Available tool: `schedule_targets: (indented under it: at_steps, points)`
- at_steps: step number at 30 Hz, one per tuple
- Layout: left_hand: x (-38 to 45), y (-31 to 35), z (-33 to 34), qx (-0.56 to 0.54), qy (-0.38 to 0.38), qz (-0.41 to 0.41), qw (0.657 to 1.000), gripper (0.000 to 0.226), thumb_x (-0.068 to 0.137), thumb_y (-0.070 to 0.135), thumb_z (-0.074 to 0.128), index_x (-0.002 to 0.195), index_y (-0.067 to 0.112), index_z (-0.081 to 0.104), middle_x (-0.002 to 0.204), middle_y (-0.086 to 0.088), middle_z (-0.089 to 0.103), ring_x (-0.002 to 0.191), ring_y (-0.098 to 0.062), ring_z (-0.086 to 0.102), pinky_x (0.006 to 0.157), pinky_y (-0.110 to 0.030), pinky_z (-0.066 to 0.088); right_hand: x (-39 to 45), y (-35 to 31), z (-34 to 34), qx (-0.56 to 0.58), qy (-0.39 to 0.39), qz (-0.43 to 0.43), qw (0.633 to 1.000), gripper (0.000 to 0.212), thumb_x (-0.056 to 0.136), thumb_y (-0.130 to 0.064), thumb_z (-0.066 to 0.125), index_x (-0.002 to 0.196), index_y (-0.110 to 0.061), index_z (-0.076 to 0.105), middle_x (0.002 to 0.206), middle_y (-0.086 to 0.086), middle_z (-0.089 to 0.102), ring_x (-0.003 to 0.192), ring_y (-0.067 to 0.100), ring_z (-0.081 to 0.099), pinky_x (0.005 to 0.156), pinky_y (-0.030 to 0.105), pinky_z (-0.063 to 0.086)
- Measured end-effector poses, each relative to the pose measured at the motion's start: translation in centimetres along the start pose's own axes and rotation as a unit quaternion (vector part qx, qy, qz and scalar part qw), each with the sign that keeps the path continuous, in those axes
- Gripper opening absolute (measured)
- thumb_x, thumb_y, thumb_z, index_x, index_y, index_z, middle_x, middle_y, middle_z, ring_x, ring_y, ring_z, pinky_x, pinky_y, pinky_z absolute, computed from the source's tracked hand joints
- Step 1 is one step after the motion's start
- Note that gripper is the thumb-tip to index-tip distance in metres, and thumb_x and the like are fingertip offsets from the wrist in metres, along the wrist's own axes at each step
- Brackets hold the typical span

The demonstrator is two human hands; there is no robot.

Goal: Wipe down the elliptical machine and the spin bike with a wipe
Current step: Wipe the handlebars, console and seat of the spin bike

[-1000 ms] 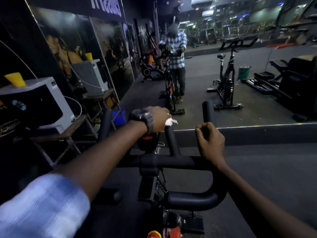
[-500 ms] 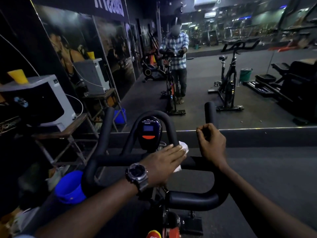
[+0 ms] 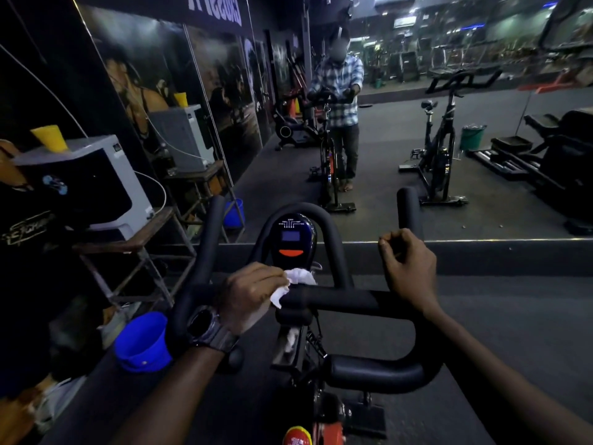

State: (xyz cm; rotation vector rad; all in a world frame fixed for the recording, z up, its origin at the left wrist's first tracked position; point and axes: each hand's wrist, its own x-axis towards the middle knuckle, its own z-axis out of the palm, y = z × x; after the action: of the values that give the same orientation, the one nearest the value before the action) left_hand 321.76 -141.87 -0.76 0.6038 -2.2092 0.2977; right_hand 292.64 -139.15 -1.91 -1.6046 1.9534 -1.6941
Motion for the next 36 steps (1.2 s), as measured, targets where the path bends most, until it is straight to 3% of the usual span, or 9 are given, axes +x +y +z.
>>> schedule_targets:
  at_steps: [3, 8, 11, 14, 17, 22, 27, 32, 36]
  points:
    - [0.7, 0.8, 0.6, -0.007, 0.071, -0.09, 0.993, 0.012, 0.078, -0.001, 0.07, 0.082, 0.009, 0.073, 0.086, -0.004, 0.07, 0.075, -0.022, 0.066, 0.066, -0.035, 0.053, 0.0, 0.0, 0.0, -0.005, 0.001, -0.001, 1.0, 0.014, 0.093, -0.024, 0.064, 0.081, -0.025, 0.057, 0.081, -0.002, 0.065, 0.072, 0.011, 0.059, 0.062, 0.003, 0.038]
    - [2.2, 4.0, 4.0, -0.021, 0.047, -0.061, 0.997, 0.015, 0.079, -0.004, 0.066, 0.076, 0.009, 0.074, 0.083, -0.003, 0.069, 0.073, -0.02, 0.061, 0.063, -0.031, 0.05, -0.1, -0.4, -0.1, -0.014, -0.005, -0.01, 1.0, 0.017, 0.092, -0.02, 0.066, 0.08, -0.026, 0.056, 0.078, -0.004, 0.064, 0.073, 0.015, 0.06, 0.062, 0.001, 0.036]
    - [1.5, 1.6, 2.2, -0.018, 0.108, -0.184, 0.977, 0.021, 0.068, -0.002, 0.057, 0.076, 0.007, 0.074, 0.08, -0.005, 0.07, 0.075, -0.019, 0.061, 0.069, -0.03, 0.049, -0.3, -0.1, -0.2, -0.028, -0.014, -0.025, 0.999, 0.013, 0.091, -0.019, 0.066, 0.082, -0.023, 0.058, 0.079, -0.004, 0.063, 0.076, 0.017, 0.06, 0.064, 0.007, 0.038]
    - [1.4, 0.2, 0.9, 0.001, 0.134, -0.273, 0.953, 0.037, 0.055, -0.016, 0.059, 0.076, 0.01, 0.075, 0.079, -0.003, 0.069, 0.074, -0.014, 0.061, 0.068, -0.025, 0.049, -1.2, -1.5, 1.5, -0.124, -0.094, -0.165, 0.974, 0.005, 0.088, -0.023, 0.061, 0.088, -0.02, 0.058, 0.086, -0.002, 0.059, 0.086, 0.021, 0.052, 0.07, 0.031, 0.043]
    - [2.0, 1.7, 1.2, -0.023, 0.138, -0.29, 0.947, 0.031, 0.06, -0.012, 0.058, 0.074, 0.01, 0.075, 0.077, -0.001, 0.068, 0.072, -0.009, 0.06, 0.067, -0.02, 0.048, -1.7, -4.8, 4.6, -0.107, -0.142, -0.263, 0.948, 0.012, 0.088, -0.029, 0.054, 0.087, -0.017, 0.056, 0.084, 0.001, 0.058, 0.081, 0.025, 0.048, 0.068, 0.038, 0.042]
    - [2.1, 3.9, 2.1, -0.061, 0.052, -0.19, 0.979, 0.024, 0.067, 0.0, 0.05, 0.072, 0.007, 0.073, 0.078, -0.003, 0.067, 0.076, -0.016, 0.062, 0.07, -0.028, 0.049, -1.6, -6.6, 7.1, 0.02, -0.089, -0.136, 0.987, 0.005, 0.094, -0.026, 0.052, 0.091, -0.023, 0.05, 0.086, -0.006, 0.059, 0.082, 0.018, 0.048, 0.067, 0.035, 0.037]
    - [2.0, 1.3, 1.4, -0.046, 0.141, -0.359, 0.922, 0.021, 0.062, -0.005, 0.065, 0.071, 0.012, 0.072, 0.077, 0.001, 0.068, 0.072, -0.015, 0.063, 0.067, -0.029, 0.05, -1.7, -6.1, 7.4, 0.05, -0.08, -0.125, 0.988, 0.003, 0.094, -0.026, 0.05, 0.092, -0.026, 0.048, 0.086, -0.002, 0.058, 0.081, 0.017, 0.049, 0.067, 0.03, 0.033]
    - [2.6, 3.3, 2.1, -0.059, 0.079, -0.261, 0.96, 0.022, 0.064, -0.002, 0.055, 0.07, 0.01, 0.072, 0.077, 0.001, 0.067, 0.072, -0.013, 0.062, 0.069, -0.025, 0.049, -1.6, -5.7, 7.4, 0.077, -0.033, -0.085, 0.993, 0.014, 0.095, -0.036, 0.044, 0.092, -0.023, 0.049, 0.085, 0.0, 0.06, 0.08, 0.022, 0.055, 0.07, 0.037, 0.041]
    - [2.9, -0.3, 0.5, -0.097, 0.144, -0.421, 0.89, 0.016, 0.067, 0.007, 0.065, 0.074, 0.02, 0.073, 0.076, 0.004, 0.071, 0.073, -0.014, 0.066, 0.066, -0.026, 0.049, -1.3, -5.6, 7.3, 0.092, -0.01, -0.039, 0.995, 0.015, 0.099, -0.029, 0.049, 0.088, -0.02, 0.047, 0.079, 0.002, 0.059, 0.074, 0.024, 0.054, 0.069, 0.041, 0.043]
